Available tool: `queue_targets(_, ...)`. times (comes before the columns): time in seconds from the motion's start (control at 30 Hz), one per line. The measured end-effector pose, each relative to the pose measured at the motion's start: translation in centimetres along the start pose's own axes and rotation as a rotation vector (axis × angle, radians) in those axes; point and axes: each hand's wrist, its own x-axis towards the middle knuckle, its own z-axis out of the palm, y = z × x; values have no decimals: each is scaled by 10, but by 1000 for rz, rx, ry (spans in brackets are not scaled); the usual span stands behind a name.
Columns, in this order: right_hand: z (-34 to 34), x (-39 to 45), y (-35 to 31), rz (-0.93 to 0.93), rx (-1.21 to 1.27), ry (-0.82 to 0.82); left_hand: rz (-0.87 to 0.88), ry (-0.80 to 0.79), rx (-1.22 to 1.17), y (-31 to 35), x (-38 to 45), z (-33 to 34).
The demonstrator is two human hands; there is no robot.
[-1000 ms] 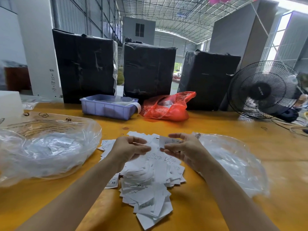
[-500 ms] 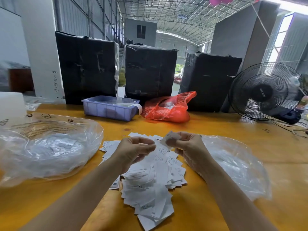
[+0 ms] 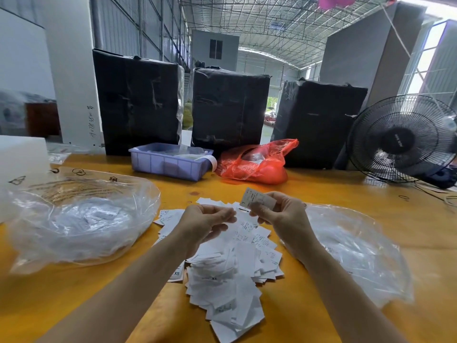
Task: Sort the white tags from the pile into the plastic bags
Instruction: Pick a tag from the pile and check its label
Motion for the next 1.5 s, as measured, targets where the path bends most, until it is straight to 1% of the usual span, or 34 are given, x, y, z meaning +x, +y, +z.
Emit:
queue_targets(0.17,3,-2,-1,-62,-151,-8,13,-28,42,0,0,-1)
queue_targets(0.27,4,-3,-4,-61,-163,-5,9,-39,37,0,0,0)
queue_targets(0.33,3,-3,-5,14,-84,-17,15,-31,28,0,-1,1)
queue_targets(0.4,-1,-2,-5,192,82,-105,31,13,-1,0,0,3)
queue_targets(0.47,-4,-3,-6,331,189,-281,32,74,-71,2,0,7)
queue_targets(0.53,-1,-6,-5,389,215,-443,25,99,-199,5,0,9)
queue_targets(0.57,3,-8,-4,390,206,-492,26,101,-261,6,0,10)
queue_targets(0.6,9,-10,-3,377,175,-505,32,105,-308,7,-1,11)
queue_targets(0.63,16,-11,-2,360,129,-478,40,114,-336,7,-1,12)
queue_targets(0.7,27,-12,0,325,79,-340,56,132,-372,7,0,11)
queue_targets(0.8,27,-10,0,275,154,-85,67,145,-420,5,2,6)
queue_targets(0.83,24,-8,-1,256,185,-28,67,136,-422,5,3,5)
queue_targets(0.9,19,-7,-4,224,231,29,64,98,-392,3,3,3)
queue_targets(1.0,16,-6,-4,197,233,27,22,4,-242,2,1,2)
queue_targets(1.1,9,-5,-3,119,50,-3,-44,-212,-55,7,-1,-6)
queue_targets(1.17,5,-6,-6,92,-44,-105,-61,-343,31,9,-2,-14)
queue_targets(1.23,4,-9,-9,84,-110,-231,-42,-391,116,9,-1,-16)
queue_targets(1.3,7,-11,-12,86,-145,-317,12,-385,229,7,-1,-14)
queue_targets(1.37,10,-11,-11,84,-147,-306,26,-326,281,3,0,-11)
queue_targets(1.5,6,-6,-9,28,-126,-52,21,-143,239,-1,3,-11)
